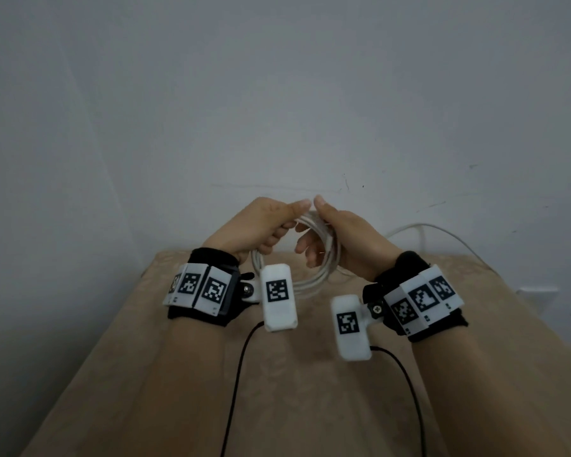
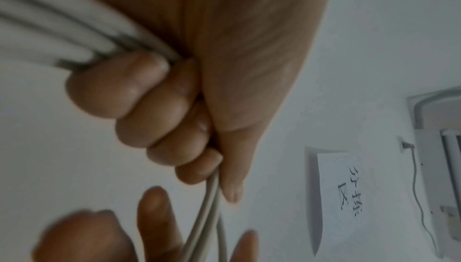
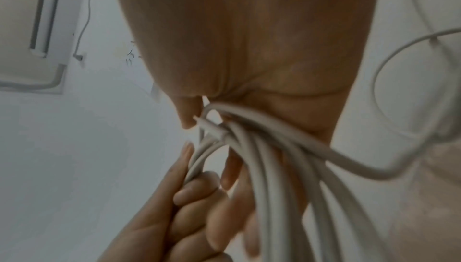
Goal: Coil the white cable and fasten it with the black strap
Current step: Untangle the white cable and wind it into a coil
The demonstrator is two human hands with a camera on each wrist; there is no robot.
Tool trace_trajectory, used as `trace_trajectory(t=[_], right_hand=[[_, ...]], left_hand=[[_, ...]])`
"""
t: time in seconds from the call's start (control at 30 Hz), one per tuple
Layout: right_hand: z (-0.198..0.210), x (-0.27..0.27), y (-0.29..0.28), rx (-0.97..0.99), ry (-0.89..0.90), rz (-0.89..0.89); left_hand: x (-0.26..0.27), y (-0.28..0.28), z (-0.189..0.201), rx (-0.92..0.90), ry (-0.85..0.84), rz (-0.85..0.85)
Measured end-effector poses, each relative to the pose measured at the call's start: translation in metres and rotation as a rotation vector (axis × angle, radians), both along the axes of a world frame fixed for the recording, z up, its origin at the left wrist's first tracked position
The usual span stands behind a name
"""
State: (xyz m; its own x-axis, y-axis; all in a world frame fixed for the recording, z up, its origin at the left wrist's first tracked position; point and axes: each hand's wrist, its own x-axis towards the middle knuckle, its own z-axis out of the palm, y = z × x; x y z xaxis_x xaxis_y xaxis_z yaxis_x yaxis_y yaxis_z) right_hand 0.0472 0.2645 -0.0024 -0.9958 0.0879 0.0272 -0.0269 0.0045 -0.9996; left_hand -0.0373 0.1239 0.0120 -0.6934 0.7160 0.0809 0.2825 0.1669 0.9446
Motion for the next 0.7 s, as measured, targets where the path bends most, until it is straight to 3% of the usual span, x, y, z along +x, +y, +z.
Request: trace_trajectory(t=[0.07,0.37,0.53,0.7], right_hand=[[0.002,0.002,0.003,-0.034,-0.030,0.034],[0.009,0.011,0.009,0.241,0.017,-0.134],[0.005,0.009,0.004,0.109,0.101,-0.111],[-0.004,-0.002,-0.002,-0.195,0.218,-0.035]], left_hand=[[-0.004,-0.002,0.000,0.115,-0.036,0.066],[-0.016,-0.007,0.001,0.394,-0.203,0.284],[-0.016,-0.005,0.004,0.510,-0.336,0.306],[-0.012,-0.001,0.007,0.659,-0.528,0.274]])
